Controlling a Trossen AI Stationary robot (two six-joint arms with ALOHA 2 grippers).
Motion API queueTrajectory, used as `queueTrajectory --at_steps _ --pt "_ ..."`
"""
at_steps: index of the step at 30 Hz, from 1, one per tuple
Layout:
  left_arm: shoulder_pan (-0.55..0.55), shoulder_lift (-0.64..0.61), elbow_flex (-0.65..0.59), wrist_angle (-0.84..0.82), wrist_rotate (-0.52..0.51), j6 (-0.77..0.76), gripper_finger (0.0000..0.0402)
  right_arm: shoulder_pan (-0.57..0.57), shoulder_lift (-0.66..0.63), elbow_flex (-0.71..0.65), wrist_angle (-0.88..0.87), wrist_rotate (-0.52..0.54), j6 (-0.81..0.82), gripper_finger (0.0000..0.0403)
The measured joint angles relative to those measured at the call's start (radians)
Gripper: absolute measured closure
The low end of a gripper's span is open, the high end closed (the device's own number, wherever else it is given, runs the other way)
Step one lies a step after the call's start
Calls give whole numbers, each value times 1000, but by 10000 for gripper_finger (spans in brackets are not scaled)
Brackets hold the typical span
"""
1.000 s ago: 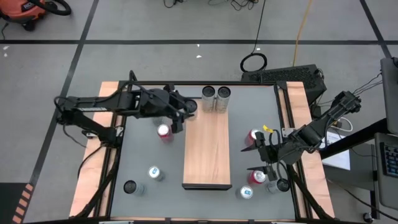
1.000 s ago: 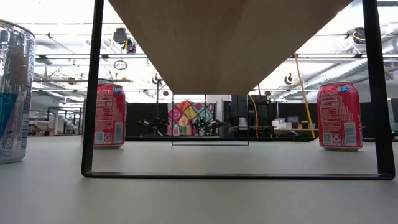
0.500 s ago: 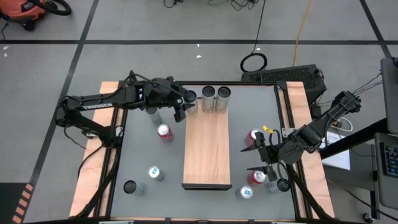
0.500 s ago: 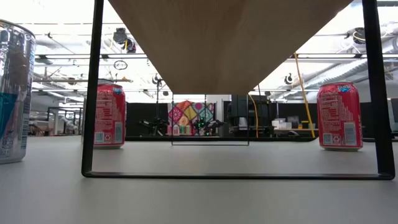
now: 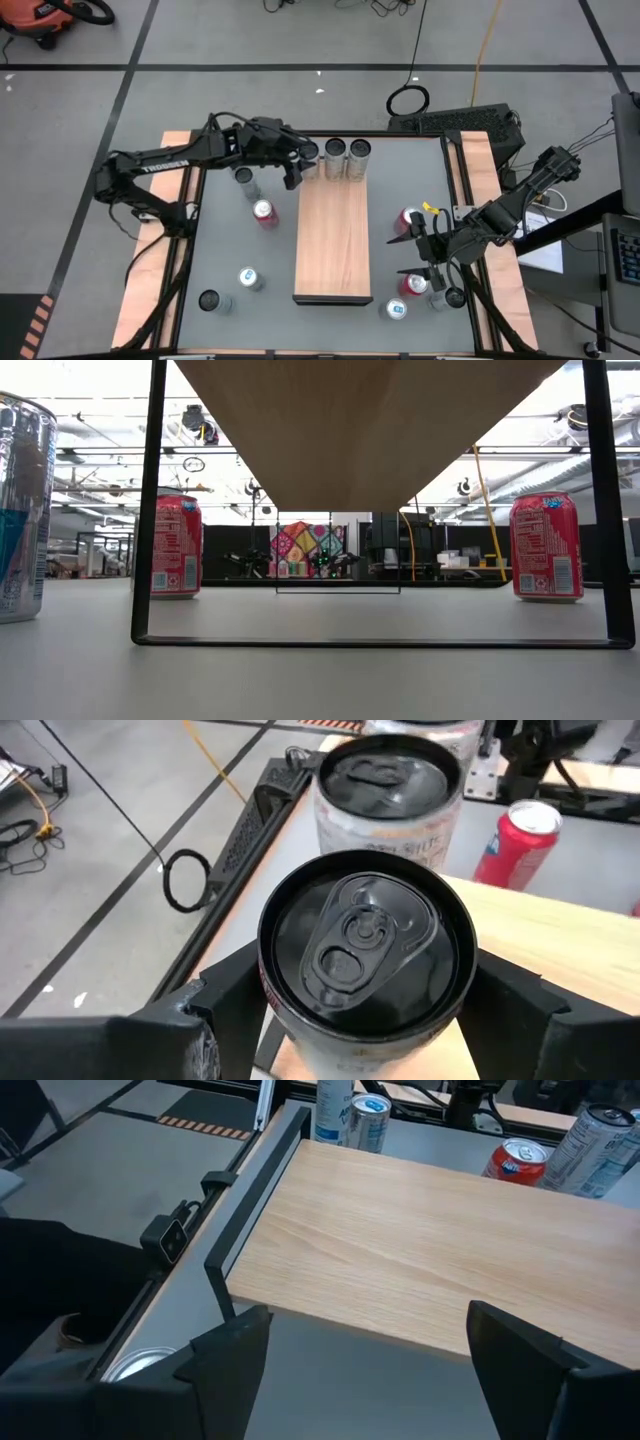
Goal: Place canned beverage on shelf
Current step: Put the white yellow soda can on the shelf aligned with the other white yellow soda cans
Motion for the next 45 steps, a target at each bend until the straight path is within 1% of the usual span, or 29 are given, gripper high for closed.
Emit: queueTrajectory --at_steps 19,22,27,31,41,45 --pt "11 26 2 44 4 52 135 0 0 0 -2 0 -1 117" --pt "11 26 2 46 3 53 124 0 0 0 -2 0 -1 117" --pt "12 26 1 71 -4 57 95 0 0 0 -2 0 -1 117" --pt "11 26 1 70 -24 78 79 0 0 0 -2 0 -1 117" --pt "6 6 5 92 -25 87 74 0 0 0 -5 0 3 117" --pt "-2 -34 5 104 -60 112 74 0 0 0 -6 0 4 117"
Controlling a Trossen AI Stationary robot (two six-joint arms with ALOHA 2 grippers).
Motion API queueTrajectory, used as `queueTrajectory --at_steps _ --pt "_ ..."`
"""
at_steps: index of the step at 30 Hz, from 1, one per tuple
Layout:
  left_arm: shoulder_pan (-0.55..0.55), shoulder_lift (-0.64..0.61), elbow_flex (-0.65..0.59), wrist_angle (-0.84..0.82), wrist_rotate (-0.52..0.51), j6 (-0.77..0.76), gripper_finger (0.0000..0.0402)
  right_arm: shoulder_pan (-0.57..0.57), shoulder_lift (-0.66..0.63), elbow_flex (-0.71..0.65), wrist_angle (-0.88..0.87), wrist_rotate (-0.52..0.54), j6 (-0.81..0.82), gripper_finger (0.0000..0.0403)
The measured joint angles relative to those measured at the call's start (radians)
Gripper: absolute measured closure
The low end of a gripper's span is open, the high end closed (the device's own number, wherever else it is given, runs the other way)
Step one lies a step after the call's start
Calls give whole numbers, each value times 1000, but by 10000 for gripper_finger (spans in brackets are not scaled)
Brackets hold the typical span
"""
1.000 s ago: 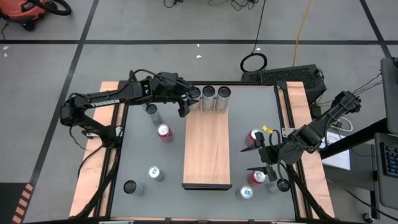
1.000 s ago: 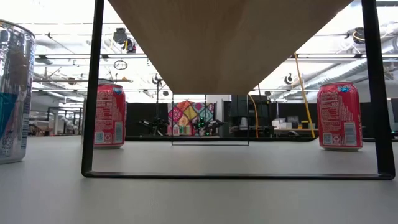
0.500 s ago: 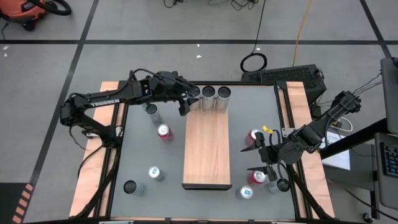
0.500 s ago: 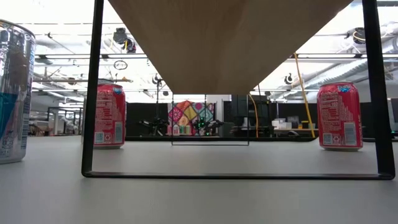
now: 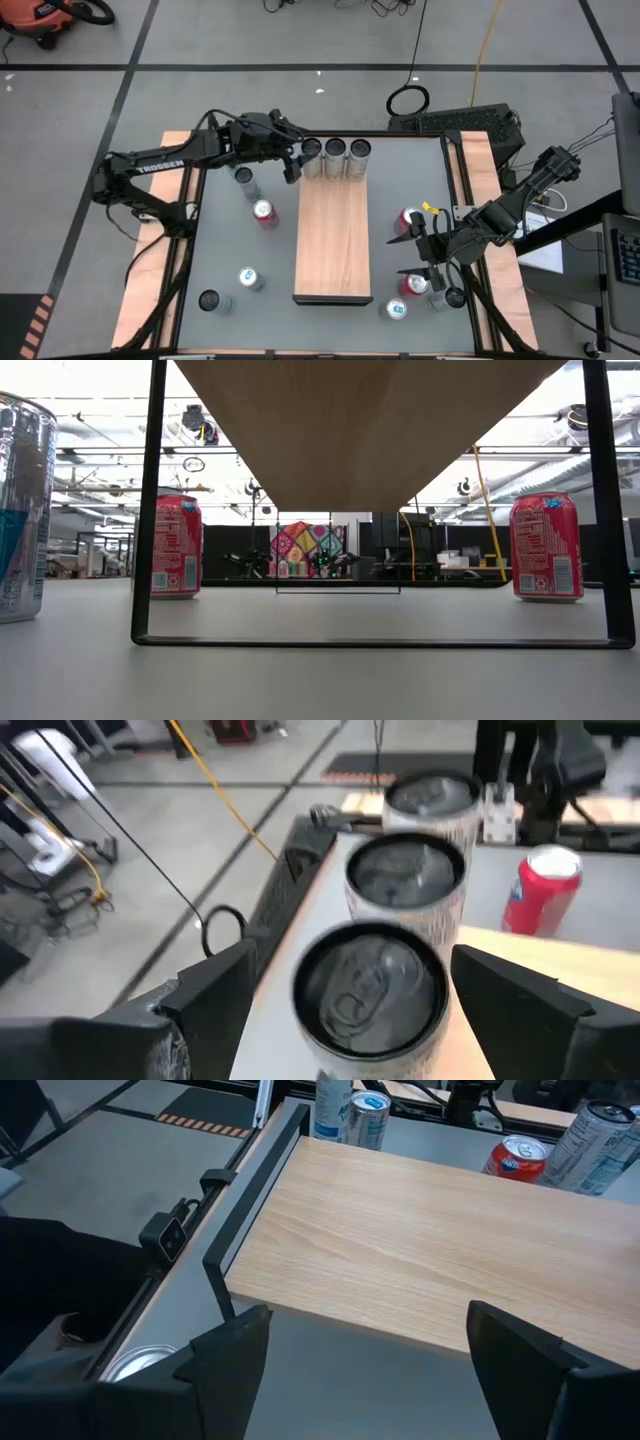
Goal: Place canned beverage on shelf
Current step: Put the white yellow soda can on the shelf aligned with the other white yellow soda cans
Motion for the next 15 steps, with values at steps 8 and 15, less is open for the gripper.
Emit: queueTrajectory --at_steps 8,15 --pt "-68 -112 -7 4 -111 -55 74 0 3 0 0 33 -4 117" --pt "-295 -140 -164 88 -219 -85 74 0 39 0 -4 53 -29 117"
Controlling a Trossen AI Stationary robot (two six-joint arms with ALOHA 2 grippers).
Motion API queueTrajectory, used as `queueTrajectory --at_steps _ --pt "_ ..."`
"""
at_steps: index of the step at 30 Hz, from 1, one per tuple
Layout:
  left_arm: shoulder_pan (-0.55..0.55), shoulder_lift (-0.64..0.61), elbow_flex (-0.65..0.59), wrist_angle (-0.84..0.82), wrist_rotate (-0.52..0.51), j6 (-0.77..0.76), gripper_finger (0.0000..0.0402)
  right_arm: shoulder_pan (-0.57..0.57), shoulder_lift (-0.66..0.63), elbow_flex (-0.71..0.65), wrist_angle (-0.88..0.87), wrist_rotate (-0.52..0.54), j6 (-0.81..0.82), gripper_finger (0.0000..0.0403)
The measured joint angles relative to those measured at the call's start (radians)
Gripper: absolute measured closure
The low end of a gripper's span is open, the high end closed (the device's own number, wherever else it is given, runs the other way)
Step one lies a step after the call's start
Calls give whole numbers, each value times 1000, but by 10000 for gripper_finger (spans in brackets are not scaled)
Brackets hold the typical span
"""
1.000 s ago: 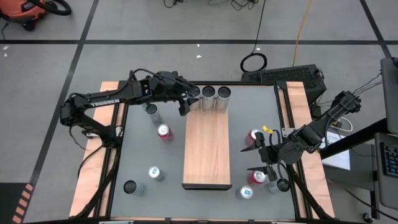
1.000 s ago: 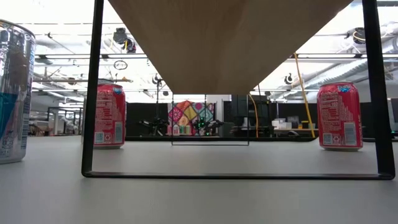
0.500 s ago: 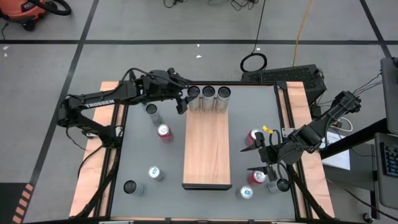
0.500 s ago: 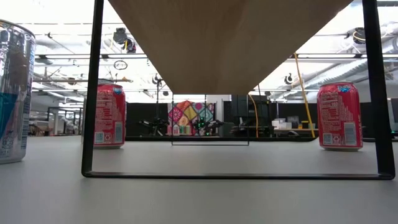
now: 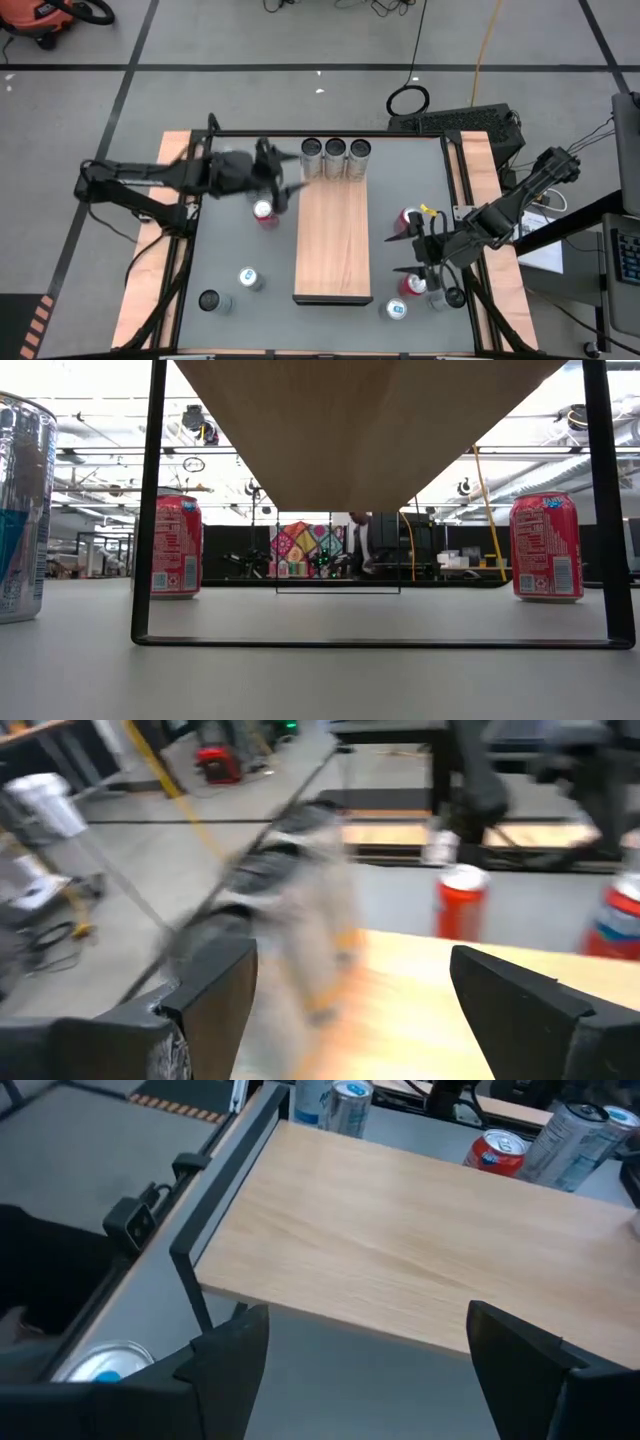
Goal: Place canned beverage on shelf
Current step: Put the white yellow soda can on the shelf aligned with the other white yellow soda cans
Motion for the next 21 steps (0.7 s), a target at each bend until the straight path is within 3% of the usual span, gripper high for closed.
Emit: queueTrajectory --at_steps 5,10,21 --pt "-74 21 -149 183 -51 1 75 0 39 0 41 0 -72 117" --pt "-48 51 -245 316 -59 -5 101 0 62 0 96 -2 -106 117" --pt "29 168 -272 375 -48 -30 191 0 70 0 104 -2 -102 117"
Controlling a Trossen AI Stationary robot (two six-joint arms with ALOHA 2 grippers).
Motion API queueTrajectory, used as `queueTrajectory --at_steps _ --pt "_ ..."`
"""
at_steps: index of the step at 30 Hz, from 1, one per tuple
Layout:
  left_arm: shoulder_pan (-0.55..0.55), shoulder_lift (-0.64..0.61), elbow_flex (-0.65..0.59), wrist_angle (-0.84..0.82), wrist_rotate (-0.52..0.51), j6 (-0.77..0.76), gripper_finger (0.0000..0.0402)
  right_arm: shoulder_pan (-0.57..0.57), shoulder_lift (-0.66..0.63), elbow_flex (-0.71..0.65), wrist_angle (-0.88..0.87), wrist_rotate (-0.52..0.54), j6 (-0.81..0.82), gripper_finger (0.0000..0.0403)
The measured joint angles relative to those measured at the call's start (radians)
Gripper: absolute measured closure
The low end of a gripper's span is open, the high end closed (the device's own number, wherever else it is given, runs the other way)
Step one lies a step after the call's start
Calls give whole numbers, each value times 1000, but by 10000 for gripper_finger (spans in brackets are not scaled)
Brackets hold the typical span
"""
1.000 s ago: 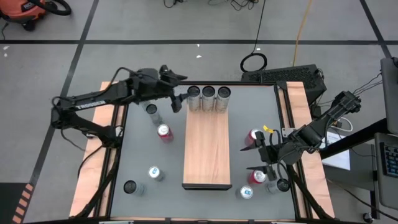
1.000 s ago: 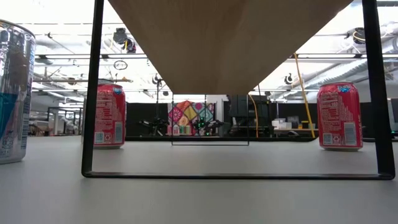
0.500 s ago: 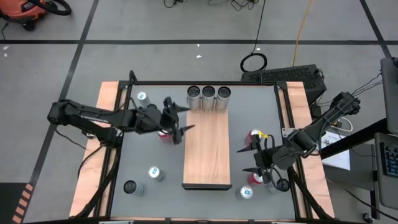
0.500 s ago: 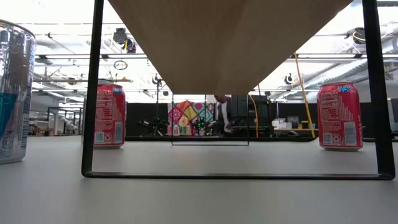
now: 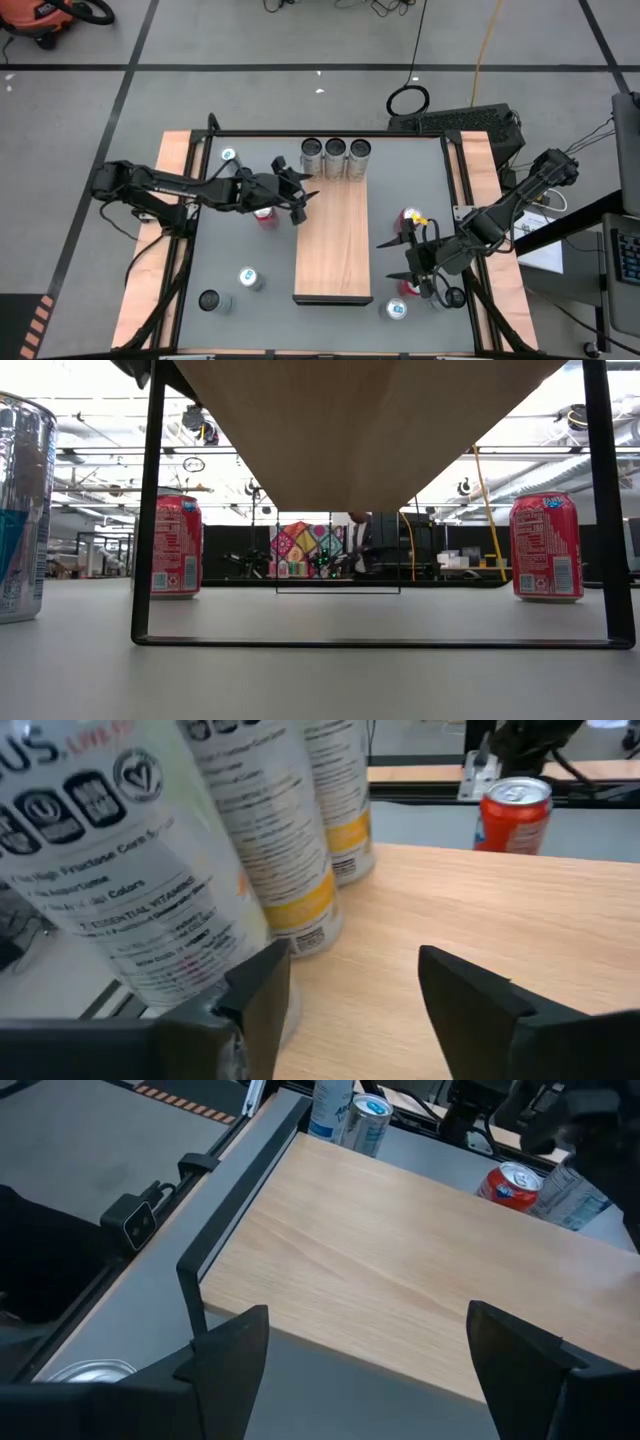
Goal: Place canned beverage on shelf
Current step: Put the white yellow soda can on the shelf aligned with the other white yellow soda cans
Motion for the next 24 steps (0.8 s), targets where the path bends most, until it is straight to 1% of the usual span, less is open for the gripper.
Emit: queueTrajectory --at_steps 6,13,16,24 --pt "19 40 0 38 16 -1 207 0 0 0 3 0 -3 117" --pt "19 46 0 46 14 0 208 0 0 0 0 1 -3 117" --pt "22 46 0 47 -8 0 208 0 0 0 -1 1 -3 117" --pt "37 46 0 48 -6 0 208 0 0 0 -1 1 -3 117"
